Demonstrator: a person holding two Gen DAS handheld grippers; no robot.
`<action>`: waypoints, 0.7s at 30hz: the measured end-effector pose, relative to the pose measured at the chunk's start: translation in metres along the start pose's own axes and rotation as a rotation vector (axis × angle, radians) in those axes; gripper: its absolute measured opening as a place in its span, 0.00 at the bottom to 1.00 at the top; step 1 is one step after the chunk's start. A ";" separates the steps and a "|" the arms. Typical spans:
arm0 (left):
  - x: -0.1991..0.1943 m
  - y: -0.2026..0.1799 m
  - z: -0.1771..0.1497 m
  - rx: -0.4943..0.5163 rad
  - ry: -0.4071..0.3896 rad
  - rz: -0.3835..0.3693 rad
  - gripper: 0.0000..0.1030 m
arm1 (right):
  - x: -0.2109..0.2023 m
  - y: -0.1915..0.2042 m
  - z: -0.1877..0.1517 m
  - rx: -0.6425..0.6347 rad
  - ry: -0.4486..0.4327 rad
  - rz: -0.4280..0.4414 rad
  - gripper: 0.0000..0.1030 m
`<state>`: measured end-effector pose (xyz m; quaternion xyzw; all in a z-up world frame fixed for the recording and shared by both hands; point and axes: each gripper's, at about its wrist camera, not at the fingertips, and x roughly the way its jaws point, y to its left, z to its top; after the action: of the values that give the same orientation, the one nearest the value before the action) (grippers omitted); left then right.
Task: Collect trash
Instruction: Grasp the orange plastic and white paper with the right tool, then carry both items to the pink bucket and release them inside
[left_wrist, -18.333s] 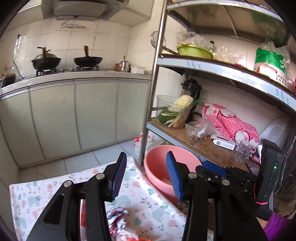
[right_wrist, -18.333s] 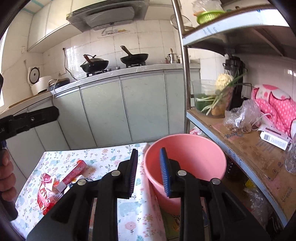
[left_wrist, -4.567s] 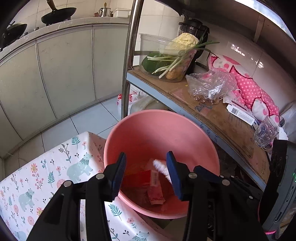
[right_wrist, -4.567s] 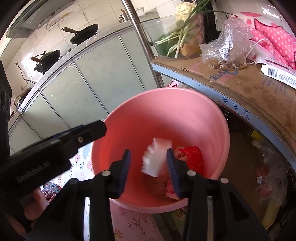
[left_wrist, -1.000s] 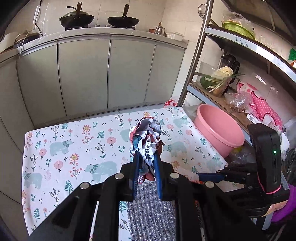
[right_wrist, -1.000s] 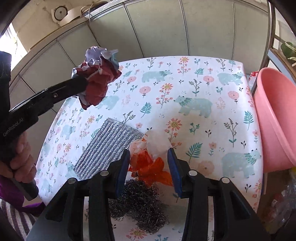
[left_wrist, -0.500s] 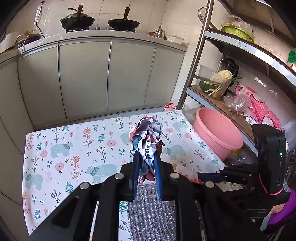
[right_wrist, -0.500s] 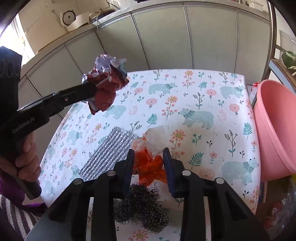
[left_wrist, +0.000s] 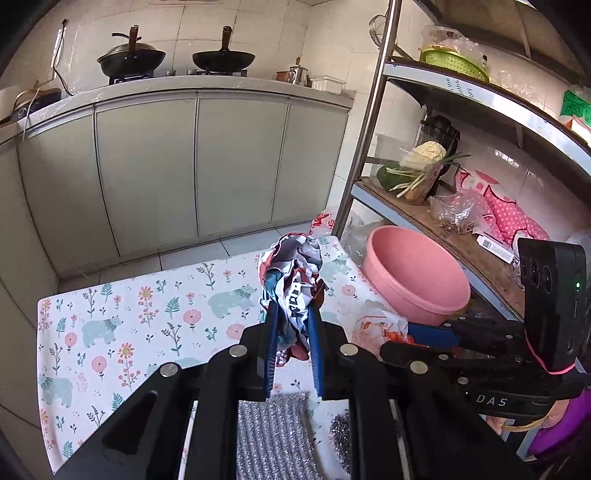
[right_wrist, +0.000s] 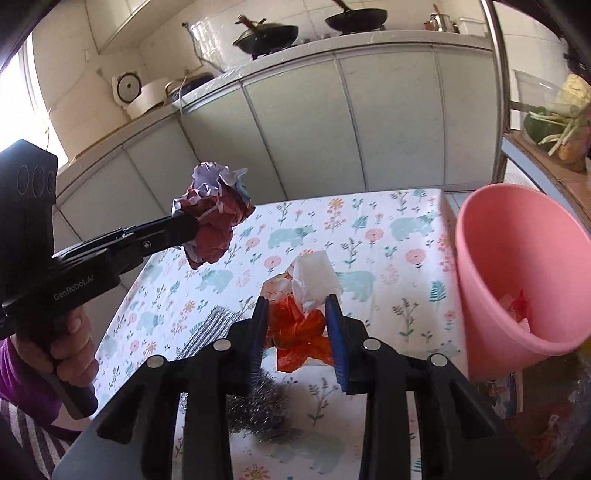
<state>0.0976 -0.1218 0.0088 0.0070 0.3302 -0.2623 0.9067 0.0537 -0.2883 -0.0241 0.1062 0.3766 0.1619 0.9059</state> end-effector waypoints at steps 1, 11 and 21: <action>0.002 -0.005 0.003 0.008 -0.001 -0.007 0.14 | -0.003 -0.004 0.001 0.008 -0.012 -0.004 0.31; 0.039 -0.067 0.036 0.111 0.005 -0.100 0.14 | -0.048 -0.069 0.012 0.127 -0.174 -0.136 0.31; 0.102 -0.141 0.054 0.208 0.058 -0.194 0.14 | -0.056 -0.139 0.012 0.253 -0.237 -0.304 0.31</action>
<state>0.1280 -0.3017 0.0122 0.0767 0.3263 -0.3812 0.8616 0.0549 -0.4384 -0.0235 0.1793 0.2963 -0.0386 0.9373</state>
